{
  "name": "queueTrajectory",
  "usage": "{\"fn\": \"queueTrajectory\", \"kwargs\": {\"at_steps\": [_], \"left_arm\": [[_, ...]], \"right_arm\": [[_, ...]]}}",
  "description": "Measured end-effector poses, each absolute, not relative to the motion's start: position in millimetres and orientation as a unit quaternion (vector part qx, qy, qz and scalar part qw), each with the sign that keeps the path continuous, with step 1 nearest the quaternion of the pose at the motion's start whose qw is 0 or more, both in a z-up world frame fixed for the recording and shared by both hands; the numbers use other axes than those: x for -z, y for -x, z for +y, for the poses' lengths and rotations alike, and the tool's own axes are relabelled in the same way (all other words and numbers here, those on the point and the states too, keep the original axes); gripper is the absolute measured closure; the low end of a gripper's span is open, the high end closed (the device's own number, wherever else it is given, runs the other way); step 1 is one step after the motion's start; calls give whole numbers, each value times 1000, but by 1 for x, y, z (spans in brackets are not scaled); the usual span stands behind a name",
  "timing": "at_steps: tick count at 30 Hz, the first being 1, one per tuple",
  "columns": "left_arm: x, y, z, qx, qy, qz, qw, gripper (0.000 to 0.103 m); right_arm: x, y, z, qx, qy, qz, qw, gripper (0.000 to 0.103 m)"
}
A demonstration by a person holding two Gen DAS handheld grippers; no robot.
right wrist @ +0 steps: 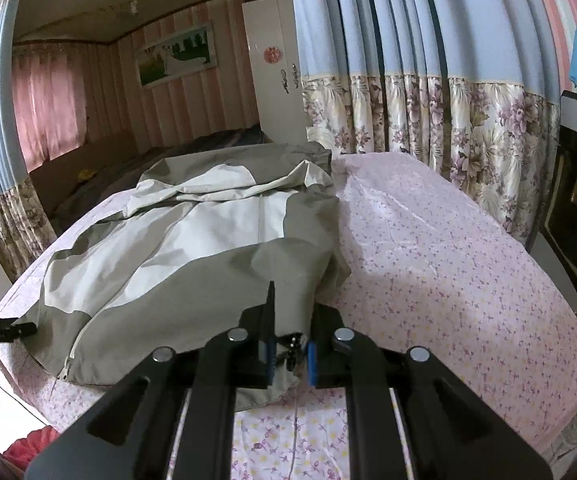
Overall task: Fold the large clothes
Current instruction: 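Grasp the jacket hem with both grippers, then lift the hem with both grippers and carry it toward the collar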
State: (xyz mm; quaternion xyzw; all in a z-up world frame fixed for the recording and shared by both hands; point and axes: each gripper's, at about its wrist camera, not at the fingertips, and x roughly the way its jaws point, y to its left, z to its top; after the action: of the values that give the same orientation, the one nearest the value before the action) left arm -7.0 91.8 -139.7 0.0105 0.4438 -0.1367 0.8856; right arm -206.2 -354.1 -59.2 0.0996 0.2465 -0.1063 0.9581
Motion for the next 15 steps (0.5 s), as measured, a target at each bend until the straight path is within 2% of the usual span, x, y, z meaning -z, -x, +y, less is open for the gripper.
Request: {"fn": "queueTrajectory", "kwargs": {"at_steps": [3,4,5,7,10,15], "left_arm": [[133,11,81,154,-8,432,888,40],[132,10,79,152,-17,431,889,56],[130,6,80,162,-15,431,887,61],[124,0,85,185,6,435,881,83],[106,-10,77,213,3,418,883,96],[57,-35,54,230,-23,364,902,96]], "right_arm": [[60,206,-354,108,-98,246,958,92],[59,205,-353,107,-97,247,958,92],[58,205,-354,104,-99,248,958,92],[55,202,-352,97,-97,249,959,92],[47,194,-347,101,-78,246,961,92],[15,177,-349,104,-49,220,969,92]]}}
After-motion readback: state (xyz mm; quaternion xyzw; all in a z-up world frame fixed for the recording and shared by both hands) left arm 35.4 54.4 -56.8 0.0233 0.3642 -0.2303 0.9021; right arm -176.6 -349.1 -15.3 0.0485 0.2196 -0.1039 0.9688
